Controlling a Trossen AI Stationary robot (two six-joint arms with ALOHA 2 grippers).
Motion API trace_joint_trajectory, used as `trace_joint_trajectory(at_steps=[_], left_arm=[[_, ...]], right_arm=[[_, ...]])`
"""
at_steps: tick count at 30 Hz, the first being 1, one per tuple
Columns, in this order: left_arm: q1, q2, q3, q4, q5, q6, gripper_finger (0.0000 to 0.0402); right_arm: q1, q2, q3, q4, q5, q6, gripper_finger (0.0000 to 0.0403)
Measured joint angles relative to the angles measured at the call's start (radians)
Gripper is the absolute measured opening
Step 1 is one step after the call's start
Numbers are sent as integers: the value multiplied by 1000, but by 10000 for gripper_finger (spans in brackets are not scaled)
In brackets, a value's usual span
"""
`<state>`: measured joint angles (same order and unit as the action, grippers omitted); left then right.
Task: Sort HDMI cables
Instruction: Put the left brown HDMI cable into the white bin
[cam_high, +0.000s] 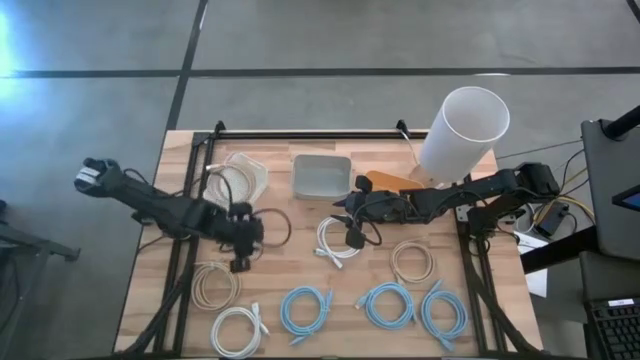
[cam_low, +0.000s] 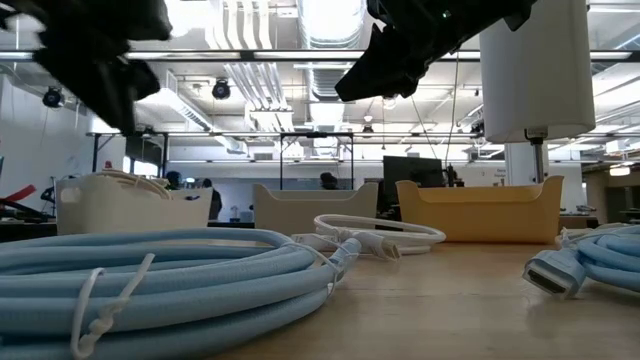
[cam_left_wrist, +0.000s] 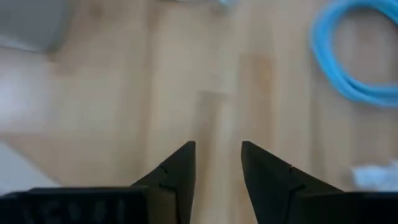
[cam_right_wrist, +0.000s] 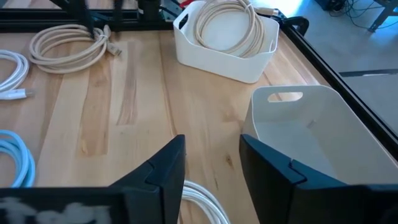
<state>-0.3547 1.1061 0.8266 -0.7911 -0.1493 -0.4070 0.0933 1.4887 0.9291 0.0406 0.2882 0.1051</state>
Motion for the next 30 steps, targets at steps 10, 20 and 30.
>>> trace_joint_trajectory(at_steps=[10,20,30], left_arm=[[-178,0,-99,-84,18,-252,162],[-257,2,-265,-67,203,-338,173],[-259,4,-431,132,163,-338,172]], right_arm=[[0,0,0,0,0,0,134],[0,0,0,0,0,0,136],[0,0,0,-1,0,0,126]])
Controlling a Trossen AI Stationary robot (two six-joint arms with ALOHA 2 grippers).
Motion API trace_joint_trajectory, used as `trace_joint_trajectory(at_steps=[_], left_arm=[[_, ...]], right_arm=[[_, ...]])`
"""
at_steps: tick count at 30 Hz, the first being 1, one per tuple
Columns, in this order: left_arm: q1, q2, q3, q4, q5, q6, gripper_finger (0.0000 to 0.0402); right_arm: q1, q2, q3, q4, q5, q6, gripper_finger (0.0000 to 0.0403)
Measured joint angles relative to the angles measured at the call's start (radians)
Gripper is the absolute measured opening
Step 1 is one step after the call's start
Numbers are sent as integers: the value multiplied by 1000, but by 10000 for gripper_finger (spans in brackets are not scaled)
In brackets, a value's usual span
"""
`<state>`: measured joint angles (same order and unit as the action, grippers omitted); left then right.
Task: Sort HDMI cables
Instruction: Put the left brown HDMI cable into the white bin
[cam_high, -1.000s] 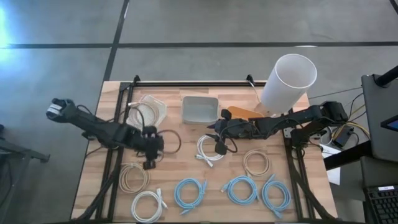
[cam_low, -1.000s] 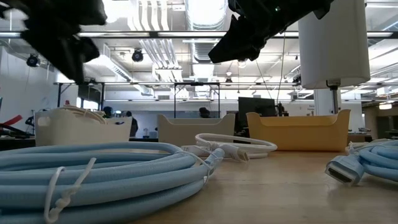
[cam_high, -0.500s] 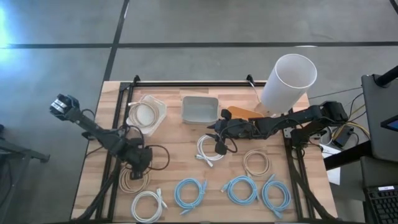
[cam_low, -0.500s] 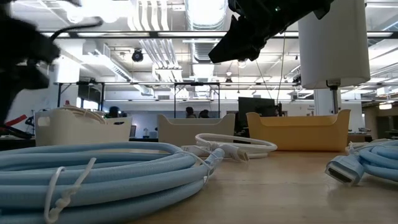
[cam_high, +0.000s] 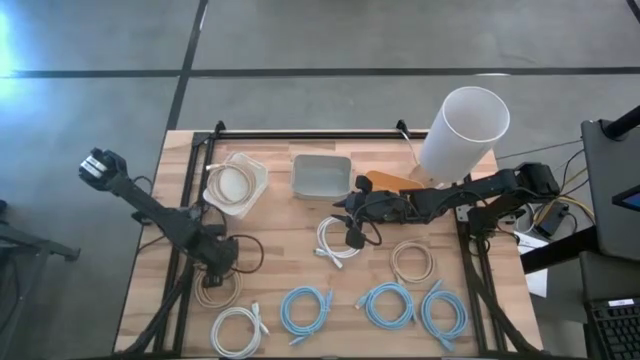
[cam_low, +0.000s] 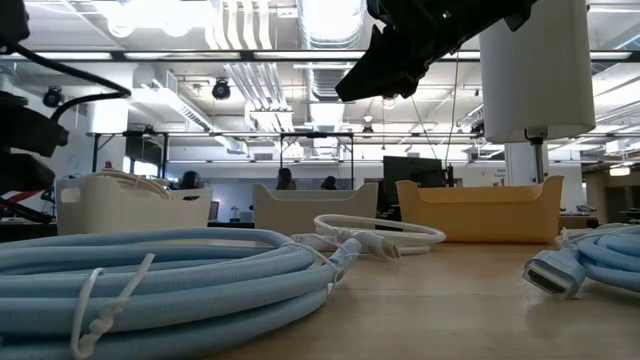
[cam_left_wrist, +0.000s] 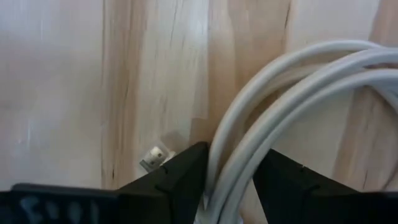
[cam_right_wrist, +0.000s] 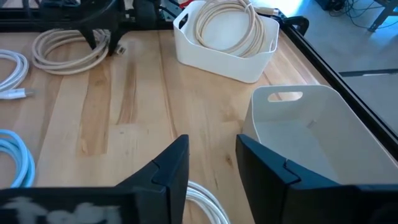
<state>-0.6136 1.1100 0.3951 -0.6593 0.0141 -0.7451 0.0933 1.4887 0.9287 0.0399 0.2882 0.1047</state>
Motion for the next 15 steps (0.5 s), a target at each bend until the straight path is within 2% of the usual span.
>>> trace_joint_trajectory(at_steps=[5,11,15], left_arm=[[0,1,-24,12,-10,-34,139],[0,0,10,-4,-19,-50,37],[-1,6,78,-25,-90,-50,29]], right_arm=[[0,0,0,0,0,0,127],[0,0,-2,0,0,-2,132],[0,0,-2,0,0,-2,128]])
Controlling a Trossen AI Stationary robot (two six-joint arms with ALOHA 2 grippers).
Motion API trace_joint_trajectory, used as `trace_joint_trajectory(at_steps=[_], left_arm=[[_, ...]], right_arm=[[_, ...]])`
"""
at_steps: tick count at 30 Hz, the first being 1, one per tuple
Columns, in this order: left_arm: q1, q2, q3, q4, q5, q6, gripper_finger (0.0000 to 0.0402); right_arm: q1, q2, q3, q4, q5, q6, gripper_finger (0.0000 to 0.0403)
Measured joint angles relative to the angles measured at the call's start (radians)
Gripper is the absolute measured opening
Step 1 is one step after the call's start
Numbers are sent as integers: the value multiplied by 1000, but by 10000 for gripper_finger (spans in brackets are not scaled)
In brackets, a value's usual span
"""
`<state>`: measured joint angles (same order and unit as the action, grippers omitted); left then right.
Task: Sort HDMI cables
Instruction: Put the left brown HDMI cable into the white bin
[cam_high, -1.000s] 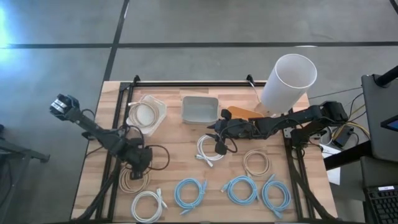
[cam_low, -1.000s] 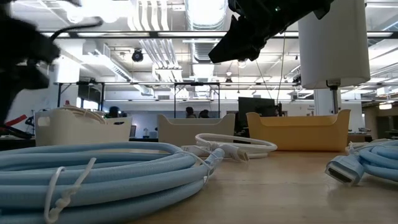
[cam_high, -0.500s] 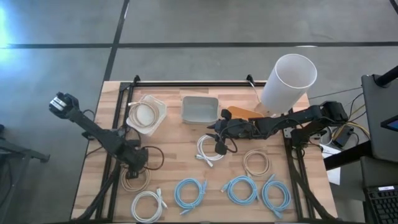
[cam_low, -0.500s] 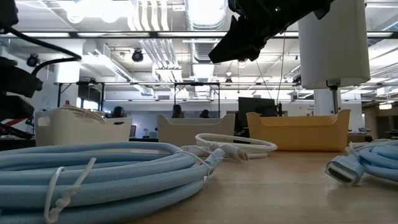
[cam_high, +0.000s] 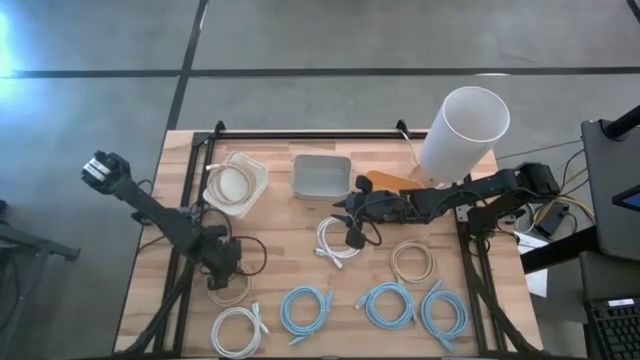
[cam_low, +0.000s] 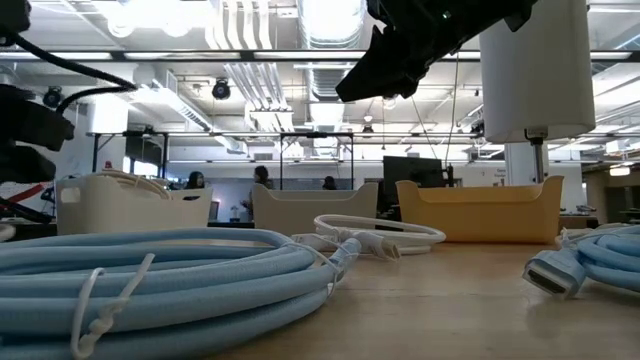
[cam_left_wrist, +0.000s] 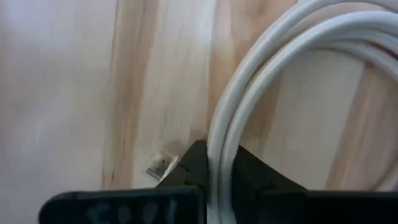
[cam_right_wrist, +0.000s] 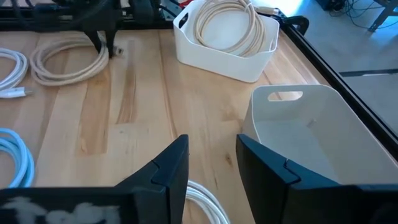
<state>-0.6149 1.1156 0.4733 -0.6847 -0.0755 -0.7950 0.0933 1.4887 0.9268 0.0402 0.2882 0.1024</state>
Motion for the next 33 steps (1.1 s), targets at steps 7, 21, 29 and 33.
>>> trace_joint_trajectory(at_steps=[7,21,29,33], left_arm=[[5,8,198,-121,-421,75,42],[203,5,495,-623,-896,10,38],[494,5,468,-626,-850,11,39],[631,6,465,-625,-794,33,38]], right_arm=[[0,0,0,0,0,0,121],[0,0,-2,0,0,2,131],[0,0,-2,0,0,3,119],[0,0,-2,0,0,2,119]])
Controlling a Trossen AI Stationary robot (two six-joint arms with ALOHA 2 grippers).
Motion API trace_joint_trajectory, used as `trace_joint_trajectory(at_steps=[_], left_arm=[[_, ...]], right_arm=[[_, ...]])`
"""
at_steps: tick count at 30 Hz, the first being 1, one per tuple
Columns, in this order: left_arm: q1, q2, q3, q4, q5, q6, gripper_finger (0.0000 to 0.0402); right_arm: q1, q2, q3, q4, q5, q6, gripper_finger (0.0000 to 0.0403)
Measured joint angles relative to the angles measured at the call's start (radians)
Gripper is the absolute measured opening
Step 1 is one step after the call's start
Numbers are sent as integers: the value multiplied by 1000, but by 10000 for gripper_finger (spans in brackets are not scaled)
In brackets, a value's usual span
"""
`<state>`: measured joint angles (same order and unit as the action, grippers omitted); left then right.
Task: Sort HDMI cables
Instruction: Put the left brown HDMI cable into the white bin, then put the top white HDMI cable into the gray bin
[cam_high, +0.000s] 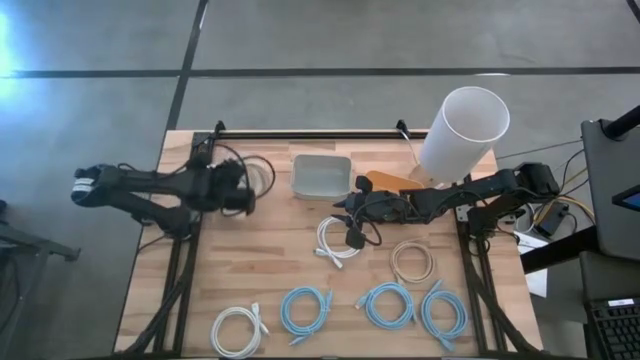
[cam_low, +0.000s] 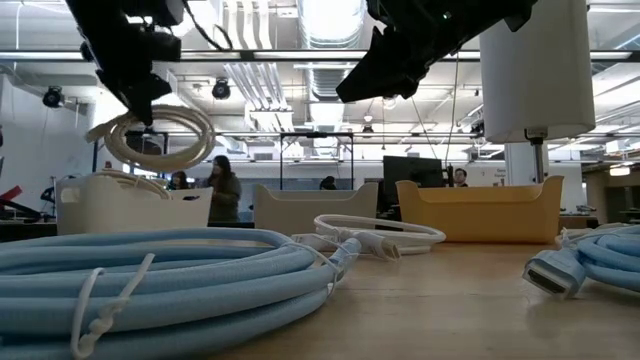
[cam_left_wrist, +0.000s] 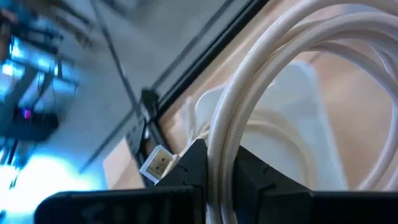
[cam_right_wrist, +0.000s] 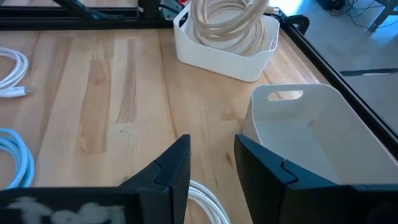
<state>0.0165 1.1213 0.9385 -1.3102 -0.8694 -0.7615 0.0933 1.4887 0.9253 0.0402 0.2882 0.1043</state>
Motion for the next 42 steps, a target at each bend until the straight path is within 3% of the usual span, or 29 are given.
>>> trace_joint_trajectory(at_steps=[10,18,32,42], left_arm=[[171,0,-115,25,45,31,47],[176,1,-161,115,86,96,70],[185,1,-162,114,91,98,161],[177,1,-78,116,99,160,167]], right_arm=[[0,0,-2,0,0,-2,132],[0,0,-7,-1,0,-6,124],[0,0,-36,0,-1,41,124],[0,0,-36,5,-3,28,130]])
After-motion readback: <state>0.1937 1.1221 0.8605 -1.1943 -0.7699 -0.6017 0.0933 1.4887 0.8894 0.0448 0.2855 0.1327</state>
